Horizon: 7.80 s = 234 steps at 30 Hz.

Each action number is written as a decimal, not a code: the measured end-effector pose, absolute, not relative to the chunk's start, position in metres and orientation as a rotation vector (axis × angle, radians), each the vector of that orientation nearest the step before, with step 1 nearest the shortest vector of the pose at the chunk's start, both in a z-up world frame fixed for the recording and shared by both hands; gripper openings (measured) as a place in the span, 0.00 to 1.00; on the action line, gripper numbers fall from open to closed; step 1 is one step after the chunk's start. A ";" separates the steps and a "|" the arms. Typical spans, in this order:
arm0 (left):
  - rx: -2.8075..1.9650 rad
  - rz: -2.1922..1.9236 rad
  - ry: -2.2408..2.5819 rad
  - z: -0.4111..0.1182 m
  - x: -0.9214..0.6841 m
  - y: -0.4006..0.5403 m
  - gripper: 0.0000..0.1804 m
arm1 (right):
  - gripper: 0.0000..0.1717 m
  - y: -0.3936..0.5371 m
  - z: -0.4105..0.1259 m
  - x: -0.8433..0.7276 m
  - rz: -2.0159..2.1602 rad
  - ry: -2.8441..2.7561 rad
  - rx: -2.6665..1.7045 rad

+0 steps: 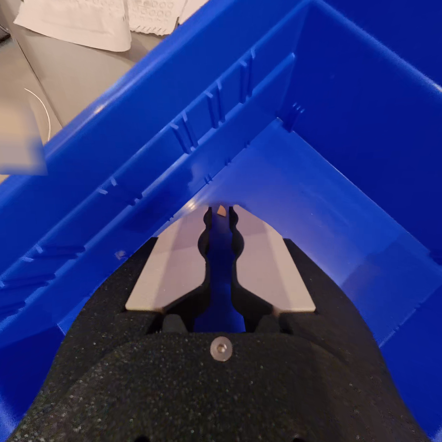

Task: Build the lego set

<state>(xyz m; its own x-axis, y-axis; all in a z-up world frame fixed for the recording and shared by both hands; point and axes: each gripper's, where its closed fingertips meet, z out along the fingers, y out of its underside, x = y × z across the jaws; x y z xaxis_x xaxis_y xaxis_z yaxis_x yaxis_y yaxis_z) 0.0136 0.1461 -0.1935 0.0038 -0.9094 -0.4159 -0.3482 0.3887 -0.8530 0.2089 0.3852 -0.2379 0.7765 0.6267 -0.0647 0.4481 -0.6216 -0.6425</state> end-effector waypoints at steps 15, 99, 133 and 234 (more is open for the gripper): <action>-1.163 -0.651 1.559 -0.193 0.012 0.148 0.04 | 0.00 0.386 -0.249 0.212 0.258 -0.855 -2.375; -1.240 -0.557 1.579 -0.197 0.003 0.154 0.04 | 0.05 0.293 -0.164 0.195 0.377 -0.799 -2.259; -1.540 -0.733 1.590 -0.220 0.005 0.151 0.04 | 0.16 0.124 -0.217 0.031 0.620 -1.294 -1.982; -0.963 -0.746 1.662 -0.181 0.020 0.092 0.03 | 0.01 0.095 -0.179 0.012 1.737 -0.816 -1.952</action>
<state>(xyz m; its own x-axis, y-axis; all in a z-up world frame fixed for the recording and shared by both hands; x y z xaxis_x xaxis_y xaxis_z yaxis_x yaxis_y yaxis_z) 0.0202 0.0925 -0.1811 -0.1496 -0.8735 -0.4632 -0.2348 0.4865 -0.8415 0.0118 0.0946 -0.1792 0.0568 0.6577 -0.7512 0.1582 -0.7488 -0.6437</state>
